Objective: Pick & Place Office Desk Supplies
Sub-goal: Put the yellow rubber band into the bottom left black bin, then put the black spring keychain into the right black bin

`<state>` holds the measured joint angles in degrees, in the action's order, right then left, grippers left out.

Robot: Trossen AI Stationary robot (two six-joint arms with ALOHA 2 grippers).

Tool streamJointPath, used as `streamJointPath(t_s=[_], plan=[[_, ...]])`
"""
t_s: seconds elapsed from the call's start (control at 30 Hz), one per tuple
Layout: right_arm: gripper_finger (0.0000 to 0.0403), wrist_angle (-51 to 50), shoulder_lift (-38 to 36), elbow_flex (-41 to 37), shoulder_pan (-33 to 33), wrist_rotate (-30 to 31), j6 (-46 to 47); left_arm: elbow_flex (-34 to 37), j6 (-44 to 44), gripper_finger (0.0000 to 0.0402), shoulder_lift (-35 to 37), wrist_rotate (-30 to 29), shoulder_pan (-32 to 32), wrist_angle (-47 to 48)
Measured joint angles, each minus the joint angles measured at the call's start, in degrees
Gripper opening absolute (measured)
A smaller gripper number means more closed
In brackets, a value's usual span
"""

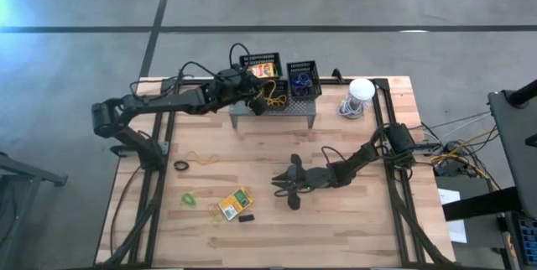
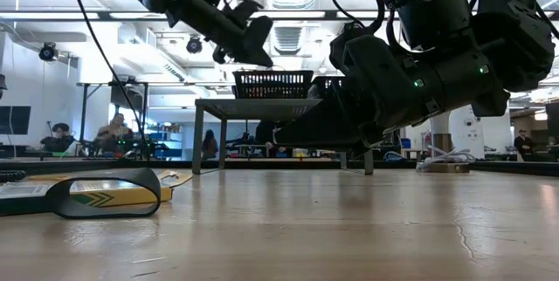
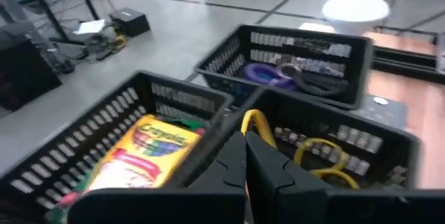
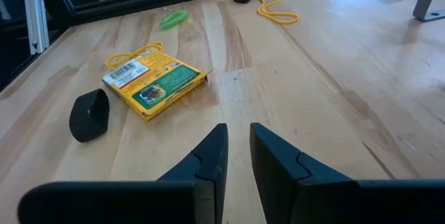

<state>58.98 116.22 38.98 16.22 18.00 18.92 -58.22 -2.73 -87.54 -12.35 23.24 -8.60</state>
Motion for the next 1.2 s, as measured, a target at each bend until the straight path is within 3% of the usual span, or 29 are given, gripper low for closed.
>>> streamJointPath(t_s=[0.2,0.47,0.57,0.7,0.8,0.9,1.07,1.2], plan=[[0.0061,0.0,0.0,0.0,0.0,0.0,0.0,0.0,-0.4,0.0013,1.0,3.3,-0.1,2.5],[0.0061,0.0,0.0,0.0,0.0,0.0,0.1,-2.0,-2.5,0.0111,1.7,6.0,-0.1,5.8],[0.0061,0.0,0.0,0.0,0.0,0.0,0.1,-5.4,-1.5,0.0138,3.0,6.3,-0.9,10.0],[0.0061,0.0,0.0,0.0,0.0,0.0,0.1,-10.7,-1.5,0.0148,4.9,6.4,-3.8,22.8],[0.0061,-0.1,0.0,0.0,0.0,0.0,0.1,-13.1,-1.7,0.0142,7.8,6.3,-8.7,31.0],[0.0061,-0.1,0.0,0.0,0.0,0.0,-0.1,-10.9,-3.1,0.013,11.2,3.7,-16.7,34.2],[0.0061,-0.1,0.0,0.0,0.0,0.0,-2.9,-1.1,0.6,0.012,17.1,-10.7,-35.1,34.1],[0.0061,0.0,0.0,0.0,0.0,0.1,-5.3,8.2,12.0,0.0119,19.7,-20.5,-49.2,34.3]])
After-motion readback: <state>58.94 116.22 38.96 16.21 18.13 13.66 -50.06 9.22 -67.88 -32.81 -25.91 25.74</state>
